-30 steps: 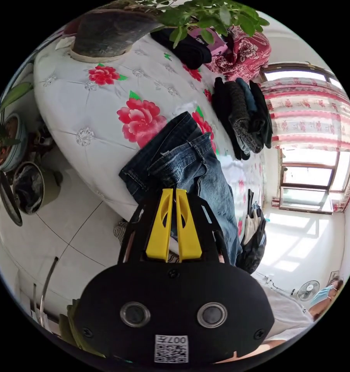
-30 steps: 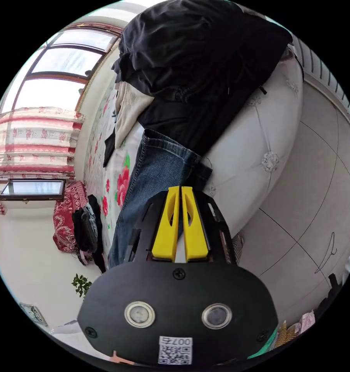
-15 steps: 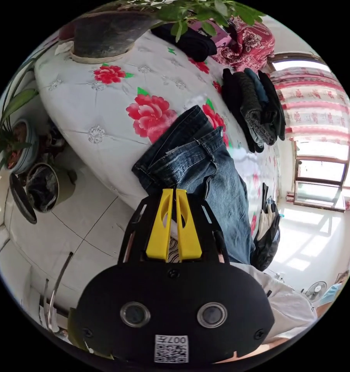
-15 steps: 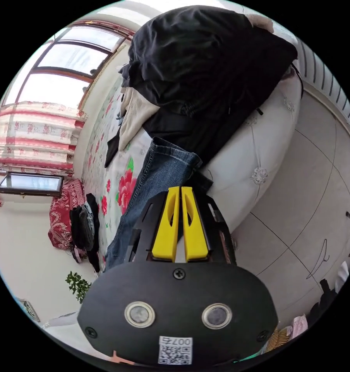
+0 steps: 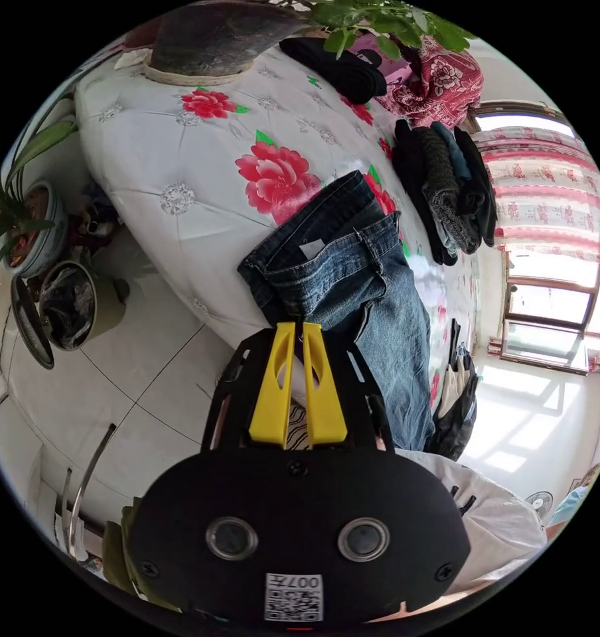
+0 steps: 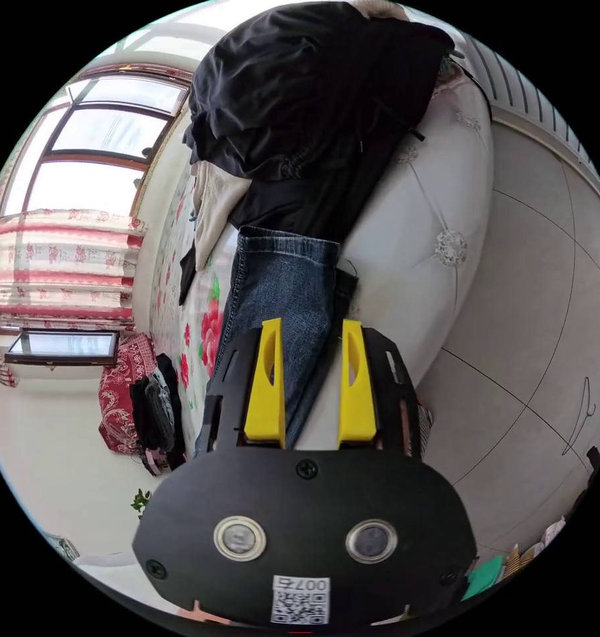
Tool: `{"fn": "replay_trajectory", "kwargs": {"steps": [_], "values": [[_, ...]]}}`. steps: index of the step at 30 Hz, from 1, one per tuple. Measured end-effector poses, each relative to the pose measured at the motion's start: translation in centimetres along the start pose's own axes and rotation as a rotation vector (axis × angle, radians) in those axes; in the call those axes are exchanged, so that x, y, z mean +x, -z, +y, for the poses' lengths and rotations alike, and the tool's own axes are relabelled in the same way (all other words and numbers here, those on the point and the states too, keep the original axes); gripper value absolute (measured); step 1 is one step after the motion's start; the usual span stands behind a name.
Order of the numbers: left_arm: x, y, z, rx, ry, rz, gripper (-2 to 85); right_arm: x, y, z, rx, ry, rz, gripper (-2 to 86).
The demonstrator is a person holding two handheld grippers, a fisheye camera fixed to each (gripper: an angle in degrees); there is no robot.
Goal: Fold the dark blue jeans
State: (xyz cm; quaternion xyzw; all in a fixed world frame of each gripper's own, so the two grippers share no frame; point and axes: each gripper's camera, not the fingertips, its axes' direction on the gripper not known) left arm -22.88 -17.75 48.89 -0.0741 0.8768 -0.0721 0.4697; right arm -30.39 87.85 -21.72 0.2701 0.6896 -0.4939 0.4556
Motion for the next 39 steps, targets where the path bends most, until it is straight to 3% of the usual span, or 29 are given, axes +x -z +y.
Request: {"fn": "replay_trajectory", "kwargs": {"steps": [5,8,13,18,20,24,27,39], "values": [[-0.5,1.4,1.4,0.090,-0.008,0.010,5.2,-1.3,-5.2,3.8,-0.012,-0.027,0.023,2.4],[-1.7,2.1,2.6,0.157,0.036,0.091,7.8,-3.7,-7.9,6.2,-0.033,-0.023,-0.098,0.8],[-3.6,2.6,4.1,0.284,0.081,0.207,12.7,-19.5,-12.2,15.2,-0.133,0.439,-0.262,0.3],[-4.8,1.2,4.4,0.357,0.103,0.245,16.0,-37.6,-21.6,40.3,-0.516,1.127,-0.436,1.2],[-5.2,0.1,4.1,0.342,0.112,0.257,16.0,-39.6,-26.7,49.9,-0.678,1.277,-0.433,1.9],[-6.3,-1.4,3.4,0.340,0.150,0.280,14.7,-37.0,-40.7,67.7,-1.140,1.407,-0.190,3.1],[-6.9,-1.9,3.1,0.339,0.151,0.298,12.4,-35.2,-43.6,72.8,-1.152,1.539,-0.050,3.2],[-6.1,-4.6,3.2,0.381,0.171,0.432,0.5,-30.3,-51.0,70.8,-1.003,1.303,-0.036,1.0]]}}
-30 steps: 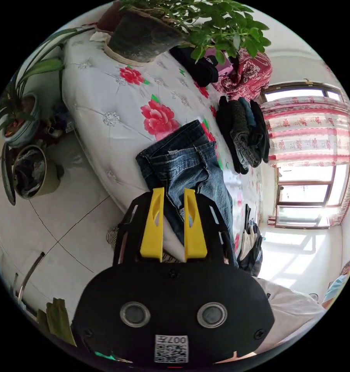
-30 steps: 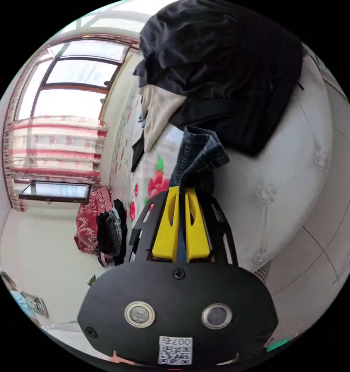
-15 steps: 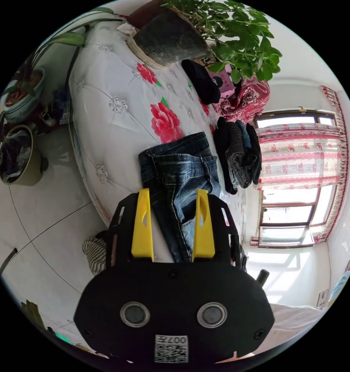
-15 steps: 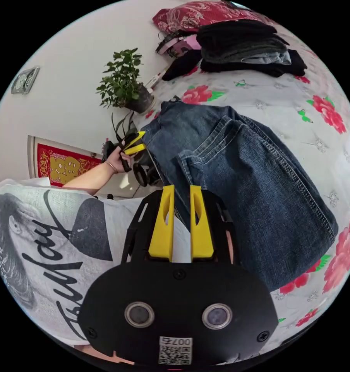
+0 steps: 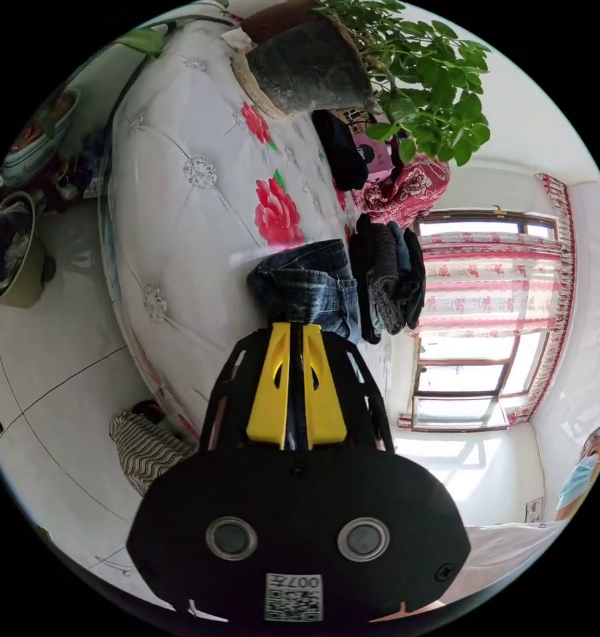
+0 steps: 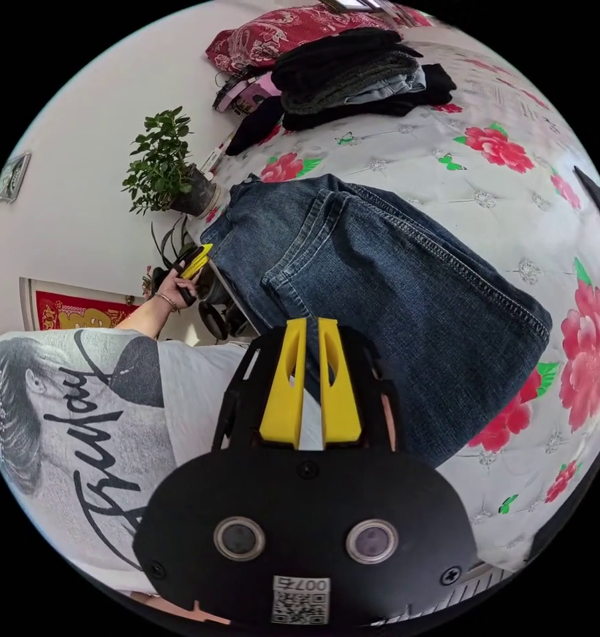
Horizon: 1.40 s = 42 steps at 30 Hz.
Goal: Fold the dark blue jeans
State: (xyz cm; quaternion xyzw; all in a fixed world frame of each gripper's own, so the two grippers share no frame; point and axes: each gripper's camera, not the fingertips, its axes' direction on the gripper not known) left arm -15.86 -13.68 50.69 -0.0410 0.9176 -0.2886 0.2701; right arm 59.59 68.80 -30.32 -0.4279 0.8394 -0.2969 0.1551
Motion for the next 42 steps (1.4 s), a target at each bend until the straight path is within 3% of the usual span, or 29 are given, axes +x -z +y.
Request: {"fn": "replay_trajectory", "kwargs": {"steps": [4,10,12,13,15,17,20,22,25,30,32,37,42], "values": [[4.9,-1.7,0.3,-0.003,-0.153,0.123,-0.6,3.9,1.3,0.9,0.077,-0.074,-0.002,0.5],[23.4,-8.9,4.8,-0.279,-0.852,0.144,-0.6,11.3,5.7,4.9,0.273,-0.210,0.007,0.6],[30.9,-13.0,10.8,-0.470,-1.187,0.196,-0.3,14.3,7.7,7.3,0.354,-0.259,0.056,1.2],[32.4,-14.1,12.7,-0.529,-1.258,0.223,-0.1,15.1,8.2,7.9,0.371,-0.276,0.068,1.4],[36.5,-19.2,20.7,-0.831,-1.464,0.339,0.8,19.0,9.7,10.7,0.434,-0.363,0.102,2.9],[37.1,-23.5,26.7,-1.092,-1.527,0.378,2.1,22.2,10.6,12.9,0.488,-0.455,0.136,3.9],[34.7,-29.8,33.8,-1.319,-1.498,0.284,3.5,27.3,11.4,16.4,0.547,-0.571,0.123,5.2],[33.1,-31.9,34.9,-1.342,-1.389,0.235,4.4,30.3,11.4,18.2,0.553,-0.622,0.064,6.1],[30.9,-32.9,32.7,-1.269,-1.178,0.222,5.7,34.5,10.9,20.6,0.565,-0.670,-0.037,7.4],[27.1,-32.4,24.4,-0.933,-0.952,-0.023,10.9,40.8,8.4,21.5,0.493,-0.706,-0.135,8.8],[26.0,-32.9,22.7,-0.880,-0.888,-0.070,11.8,42.5,7.4,20.7,0.451,-0.694,-0.165,8.9],[23.4,-37.2,23.2,-0.958,-0.748,-0.119,13.5,45.9,5.1,17.3,0.317,-0.668,-0.201,7.1],[23.0,-41.5,23.1,-1.015,-0.684,-0.149,6.5,48.8,5.0,14.1,0.176,-0.669,-0.221,4.0]]}}
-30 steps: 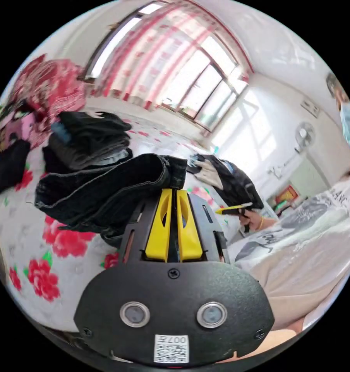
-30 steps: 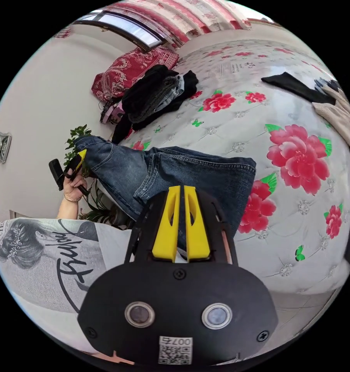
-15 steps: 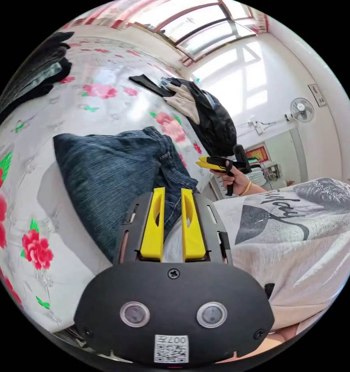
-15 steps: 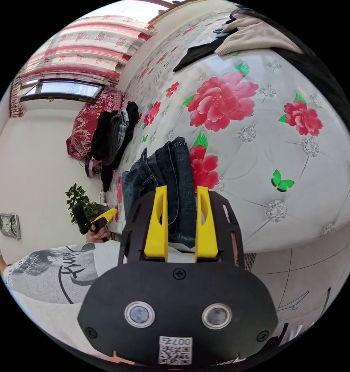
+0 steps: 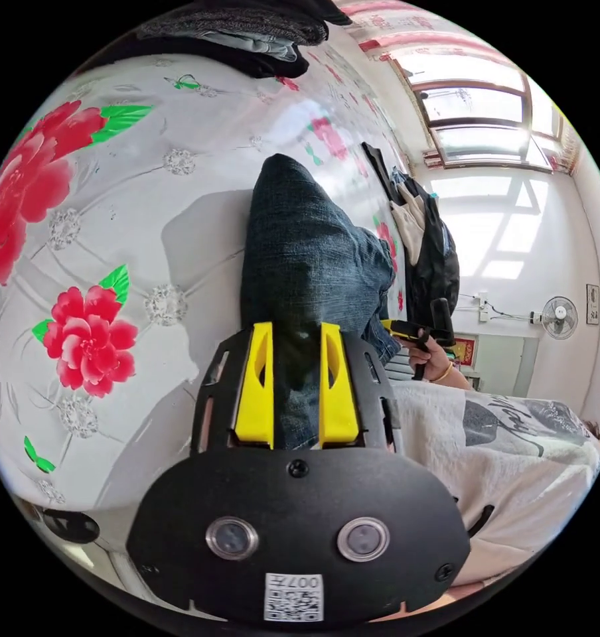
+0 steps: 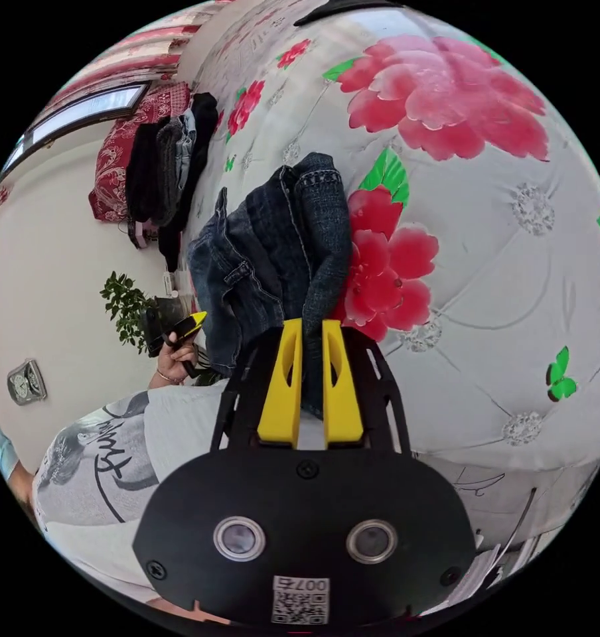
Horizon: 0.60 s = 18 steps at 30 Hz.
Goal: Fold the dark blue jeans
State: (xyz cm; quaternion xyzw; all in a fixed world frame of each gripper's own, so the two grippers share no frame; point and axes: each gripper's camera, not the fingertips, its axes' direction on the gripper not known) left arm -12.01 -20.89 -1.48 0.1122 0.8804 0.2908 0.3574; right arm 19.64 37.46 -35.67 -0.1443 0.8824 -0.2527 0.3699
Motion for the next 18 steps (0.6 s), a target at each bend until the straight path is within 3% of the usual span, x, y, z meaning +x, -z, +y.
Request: {"fn": "replay_trajectory", "kwargs": {"steps": [3,7,13,15,18], "values": [[0.3,1.1,-1.5,0.013,-0.048,0.032,3.6,-2.3,1.4,-1.4,0.005,0.054,0.040,2.6],[1.9,4.2,-4.0,0.132,-0.143,0.142,1.6,-7.5,5.8,-4.2,0.107,0.162,-0.176,1.7],[6.1,13.5,-11.1,0.374,-0.361,0.226,0.9,-24.9,13.2,-12.3,0.209,0.480,-0.217,1.4],[8.1,19.4,-13.6,0.505,-0.463,0.170,1.5,-33.6,15.3,-15.6,0.254,0.616,-0.259,1.8],[8.5,26.5,-17.2,0.679,-0.438,0.067,3.0,-44.2,16.1,-20.5,0.334,0.691,-0.285,2.5]]}}
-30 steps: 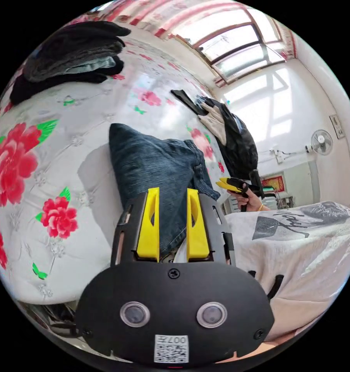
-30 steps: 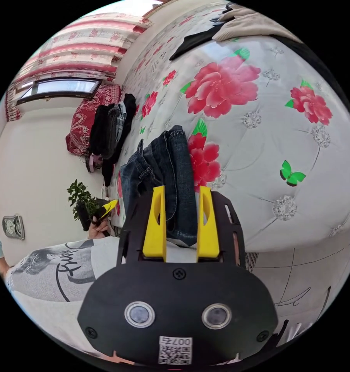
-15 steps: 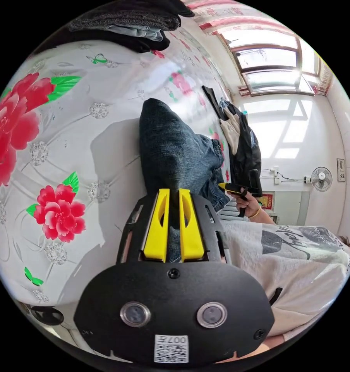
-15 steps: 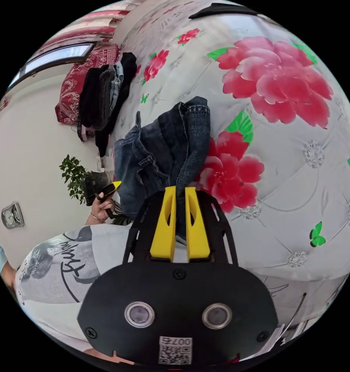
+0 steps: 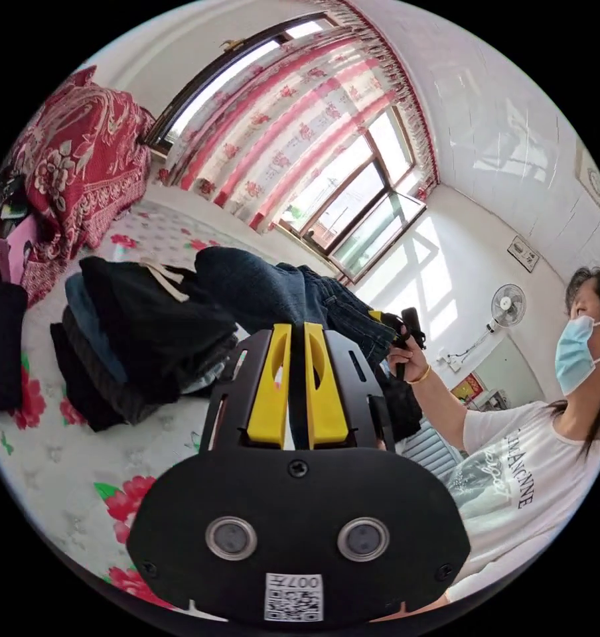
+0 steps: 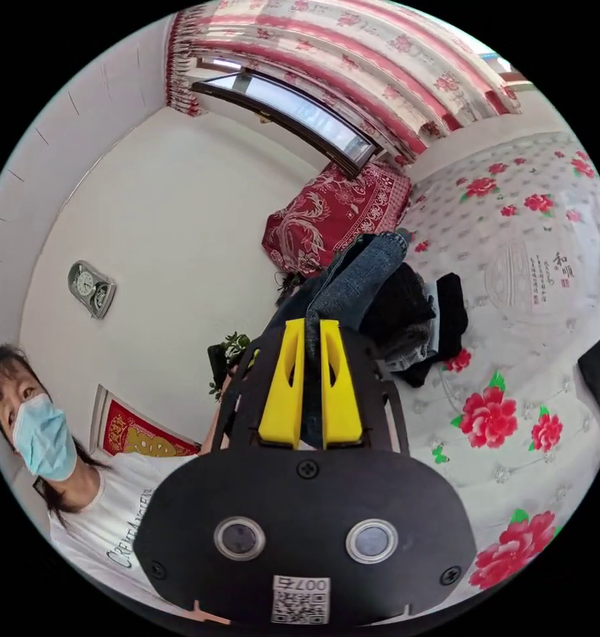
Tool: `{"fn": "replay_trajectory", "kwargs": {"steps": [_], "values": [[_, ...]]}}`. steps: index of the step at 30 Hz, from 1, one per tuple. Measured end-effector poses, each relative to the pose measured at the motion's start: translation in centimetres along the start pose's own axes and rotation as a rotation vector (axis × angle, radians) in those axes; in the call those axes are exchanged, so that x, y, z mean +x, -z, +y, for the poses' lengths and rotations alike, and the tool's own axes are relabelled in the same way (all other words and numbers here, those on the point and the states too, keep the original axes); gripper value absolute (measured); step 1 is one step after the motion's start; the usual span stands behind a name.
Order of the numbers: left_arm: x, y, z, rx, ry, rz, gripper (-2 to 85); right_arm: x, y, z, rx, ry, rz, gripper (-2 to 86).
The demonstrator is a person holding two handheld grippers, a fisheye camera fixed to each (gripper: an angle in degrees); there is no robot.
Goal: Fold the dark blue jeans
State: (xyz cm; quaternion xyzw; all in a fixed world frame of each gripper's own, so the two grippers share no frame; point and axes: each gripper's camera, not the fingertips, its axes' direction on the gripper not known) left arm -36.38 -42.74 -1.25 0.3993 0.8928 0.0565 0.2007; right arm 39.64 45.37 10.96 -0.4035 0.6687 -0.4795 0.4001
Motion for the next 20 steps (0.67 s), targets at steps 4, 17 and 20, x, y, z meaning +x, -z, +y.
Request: {"fn": "replay_trajectory", "kwargs": {"steps": [4,17,20], "values": [[-3.2,1.7,-2.6,0.131,0.010,-0.447,4.4,-3.0,-6.1,-6.4,0.124,0.082,0.187,2.9],[0.3,-15.4,27.3,-0.621,0.210,-0.603,4.4,16.1,-10.0,36.2,-0.753,-0.160,0.823,3.1],[3.1,-19.7,28.7,-0.740,0.150,-0.586,3.8,14.4,-5.1,42.7,-0.818,-0.120,0.926,2.9]]}}
